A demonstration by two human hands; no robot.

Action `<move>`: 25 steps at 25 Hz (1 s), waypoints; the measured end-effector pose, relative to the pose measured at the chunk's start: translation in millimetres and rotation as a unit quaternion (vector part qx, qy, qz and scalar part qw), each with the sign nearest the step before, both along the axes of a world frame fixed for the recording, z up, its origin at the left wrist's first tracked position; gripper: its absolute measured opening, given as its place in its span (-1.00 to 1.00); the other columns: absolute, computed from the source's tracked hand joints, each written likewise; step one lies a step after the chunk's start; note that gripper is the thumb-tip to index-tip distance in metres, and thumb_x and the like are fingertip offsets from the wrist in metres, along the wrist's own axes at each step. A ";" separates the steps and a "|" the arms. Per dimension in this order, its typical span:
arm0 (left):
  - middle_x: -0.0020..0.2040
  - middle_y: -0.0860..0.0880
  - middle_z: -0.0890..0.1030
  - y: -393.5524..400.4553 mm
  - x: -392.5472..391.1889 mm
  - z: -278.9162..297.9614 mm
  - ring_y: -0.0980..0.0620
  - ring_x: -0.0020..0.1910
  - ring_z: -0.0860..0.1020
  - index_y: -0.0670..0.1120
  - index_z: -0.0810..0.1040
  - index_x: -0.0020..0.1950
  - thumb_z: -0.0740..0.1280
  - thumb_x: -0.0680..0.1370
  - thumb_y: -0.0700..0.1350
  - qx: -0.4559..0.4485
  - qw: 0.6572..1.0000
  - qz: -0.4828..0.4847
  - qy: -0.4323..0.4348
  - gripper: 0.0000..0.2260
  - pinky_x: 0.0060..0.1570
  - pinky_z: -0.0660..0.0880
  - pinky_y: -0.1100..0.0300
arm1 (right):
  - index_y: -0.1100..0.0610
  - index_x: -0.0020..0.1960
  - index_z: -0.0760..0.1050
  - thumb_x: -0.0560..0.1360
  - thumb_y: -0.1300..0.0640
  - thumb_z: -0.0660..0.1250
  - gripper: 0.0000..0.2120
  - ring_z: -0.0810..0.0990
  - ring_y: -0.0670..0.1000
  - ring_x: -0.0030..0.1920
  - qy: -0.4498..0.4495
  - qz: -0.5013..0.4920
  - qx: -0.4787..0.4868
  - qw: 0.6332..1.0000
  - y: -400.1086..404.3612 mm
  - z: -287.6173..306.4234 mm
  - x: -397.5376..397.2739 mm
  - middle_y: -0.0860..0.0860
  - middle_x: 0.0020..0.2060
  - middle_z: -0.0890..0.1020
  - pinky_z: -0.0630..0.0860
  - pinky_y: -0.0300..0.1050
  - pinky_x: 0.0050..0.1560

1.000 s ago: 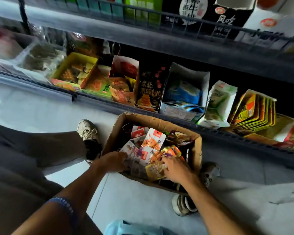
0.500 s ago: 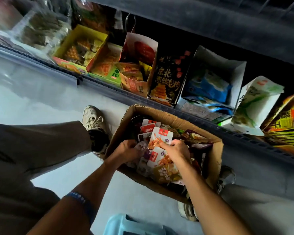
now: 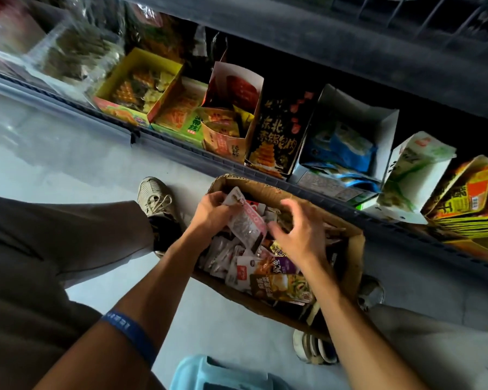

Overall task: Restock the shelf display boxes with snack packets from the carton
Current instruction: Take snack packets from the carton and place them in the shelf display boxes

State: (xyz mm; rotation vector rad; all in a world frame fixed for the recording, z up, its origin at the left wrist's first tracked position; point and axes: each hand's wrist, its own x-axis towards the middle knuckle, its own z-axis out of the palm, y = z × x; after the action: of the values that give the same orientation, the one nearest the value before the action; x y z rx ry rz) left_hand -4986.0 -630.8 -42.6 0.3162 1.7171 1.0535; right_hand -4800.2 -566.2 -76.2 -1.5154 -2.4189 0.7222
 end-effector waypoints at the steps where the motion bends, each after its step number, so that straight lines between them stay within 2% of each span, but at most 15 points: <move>1: -0.03 -0.17 0.67 1.6 2.8 -1.0 0.00 -0.19 0.67 -0.20 0.55 0.15 0.42 0.53 -0.17 -0.001 0.999 -0.020 -0.040 -0.77 -0.33 0.58 0.29 | -0.01 0.47 0.27 0.40 -0.21 0.44 -0.26 0.49 0.07 0.26 0.002 0.075 -0.093 0.993 -9.1 -0.2 -4.0 0.01 0.32 0.48 0.50 0.03 0.23; 2: 0.02 -0.18 0.68 1.8 6.1 -1.5 -0.05 -0.12 0.69 -0.21 0.55 0.18 0.42 0.54 -0.12 0.001 0.994 -0.052 -0.101 -0.74 -0.25 0.60 0.24 | -0.03 0.54 0.15 0.37 -0.28 0.42 -0.14 0.45 0.07 0.34 -0.011 0.124 -0.157 0.980 -19.0 -3.8 -7.2 0.01 0.41 0.41 0.48 0.05 0.30; 3: 0.06 -0.18 0.69 0.3 11.5 -0.2 -0.09 -0.04 0.69 -0.21 0.55 0.21 0.39 0.56 -0.07 0.007 0.981 -0.091 -0.170 -0.70 -0.15 0.63 0.17 | -0.05 0.56 0.10 0.38 -0.27 0.39 -0.13 0.42 0.08 0.39 -0.023 0.123 -0.177 0.976 -26.8 -13.5 -6.3 0.01 0.46 0.37 0.47 0.05 0.33; 4: 0.09 -0.18 0.69 -2.4 16.7 -3.7 -0.11 0.04 0.68 -0.22 0.54 0.25 0.35 0.59 -0.01 0.010 0.966 -0.135 -0.220 -0.66 -0.06 0.64 0.10 | -0.05 0.55 0.15 0.45 -0.22 0.35 -0.23 0.48 0.07 0.35 -0.016 0.081 -0.186 0.979 -29.9 -17.8 -3.2 0.01 0.43 0.42 0.52 0.01 0.27; 5: 0.11 -0.16 0.69 -4.6 21.6 -9.8 -0.13 0.09 0.67 -0.21 0.53 0.27 0.31 0.61 0.03 0.006 0.957 -0.164 -0.239 -0.64 0.02 0.63 0.06 | -0.01 0.50 0.29 0.53 -0.14 0.32 -0.40 0.58 0.04 0.20 -0.006 0.003 -0.201 0.980 -29.3 -21.4 3.0 0.02 0.31 0.54 0.58 -0.05 0.11; 7: 0.07 -0.10 0.70 -6.5 27.0 -25.1 -0.08 0.06 0.68 -0.16 0.55 0.25 0.30 0.61 0.06 -0.026 0.972 -0.144 -0.186 -0.66 0.03 0.60 0.08 | 0.14 0.31 0.51 0.59 -0.10 0.29 -0.59 0.64 -0.02 -0.13 0.023 -0.184 -0.250 0.950 -23.4 -27.6 18.5 0.02 0.03 0.65 0.60 -0.08 -0.20; 9: 0.01 -0.04 0.68 -9.0 23.5 -43.0 0.01 -0.03 0.66 -0.07 0.56 0.16 0.36 0.58 -0.02 -0.064 0.995 -0.066 -0.038 -0.80 -0.10 0.56 0.20 | 0.19 0.25 0.54 0.58 -0.04 0.34 -0.64 0.66 0.03 -0.07 0.045 -0.300 -0.264 0.916 -11.6 -35.8 37.0 0.05 0.07 0.66 0.60 -0.09 -0.14; 11: -0.03 0.09 0.61 -10.7 11.2 -65.7 0.07 0.02 0.62 -0.01 0.52 0.18 0.39 0.54 -0.11 -0.086 0.987 -0.046 0.129 -0.77 -0.14 0.51 0.28 | 0.17 0.25 0.55 0.56 0.02 0.37 -0.66 0.65 0.07 0.04 0.034 -0.330 -0.254 0.908 -4.3 -38.3 44.7 0.09 0.14 0.65 0.58 -0.08 -0.03; 12: -0.04 0.15 0.59 -9.0 6.0 -78.9 0.10 0.03 0.61 0.01 0.51 0.20 0.41 0.52 -0.13 -0.074 0.986 -0.058 0.139 -0.73 -0.13 0.50 0.33 | 0.16 0.25 0.55 0.55 0.03 0.38 -0.67 0.65 0.07 0.04 0.030 -0.329 -0.250 0.910 -3.5 -39.7 46.4 0.10 0.14 0.65 0.59 -0.06 -0.01; 14: -0.04 0.16 0.60 2.1 3.9 -91.6 0.21 -0.02 0.61 0.04 0.51 0.16 0.47 0.50 -0.13 -0.036 0.991 -0.103 0.080 -0.72 -0.15 0.53 0.40 | 0.15 0.26 0.54 0.55 0.05 0.38 -0.67 0.65 0.07 0.05 0.031 -0.325 -0.245 0.913 -3.9 -42.9 47.0 0.11 0.15 0.65 0.57 -0.10 -0.04; 17: 0.00 0.03 0.66 26.9 8.2 -109.7 0.10 -0.02 0.64 -0.05 0.58 0.14 0.54 0.45 -0.06 -0.040 0.990 -0.128 0.040 -0.69 0.01 0.61 0.21 | 0.16 0.27 0.54 0.55 0.06 0.39 -0.66 0.67 0.09 0.05 0.042 -0.326 -0.256 0.909 -2.2 -46.0 47.7 0.11 0.14 0.66 0.54 -0.16 -0.07; 19: -0.04 0.03 0.65 34.1 11.0 -118.8 0.06 -0.02 0.63 -0.09 0.59 0.15 0.53 0.46 -0.09 -0.060 0.985 -0.147 0.061 -0.70 -0.03 0.61 0.26 | 0.11 0.25 0.54 0.52 0.02 0.40 -0.66 0.68 0.05 -0.04 0.055 -0.342 -0.275 0.897 -1.3 -50.9 46.6 0.07 0.08 0.67 0.64 -0.03 -0.05; 21: 0.02 0.00 0.65 31.3 12.7 -129.3 -0.02 0.05 0.63 -0.06 0.57 0.20 0.51 0.48 -0.09 -0.080 0.983 -0.140 0.089 -0.68 0.06 0.60 0.14 | 0.08 0.22 0.54 0.51 -0.02 0.40 -0.67 0.68 0.02 -0.07 0.043 -0.336 -0.274 0.900 -2.8 -53.2 43.5 0.04 0.06 0.68 0.66 0.07 -0.04; 23: 0.10 0.03 0.59 20.8 18.0 -126.2 0.02 0.09 0.58 -0.01 0.46 0.29 0.50 0.47 -0.07 -0.105 0.982 -0.103 0.116 -0.57 0.11 0.54 0.08 | 0.07 0.22 0.54 0.51 -0.05 0.39 -0.67 0.69 0.02 -0.05 0.038 -0.326 -0.261 0.908 -5.4 -53.1 42.5 0.03 0.07 0.68 0.66 0.09 -0.04; 25: 0.10 0.03 0.57 10.8 22.1 -123.1 0.05 0.09 0.54 -0.06 0.46 0.31 0.52 0.44 -0.14 -0.098 0.979 -0.084 0.155 -0.53 0.13 0.50 0.11 | 0.08 0.22 0.54 0.52 -0.04 0.39 -0.67 0.68 0.01 -0.06 0.043 -0.319 -0.255 0.912 -6.8 -52.3 43.7 0.04 0.08 0.68 0.66 0.03 -0.08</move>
State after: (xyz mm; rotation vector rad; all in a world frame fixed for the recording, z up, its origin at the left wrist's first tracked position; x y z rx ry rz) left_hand -4963.9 -620.1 -165.7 0.5109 2.0161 0.7321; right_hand -4756.5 -573.0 -128.5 -2.2314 -1.5487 1.2665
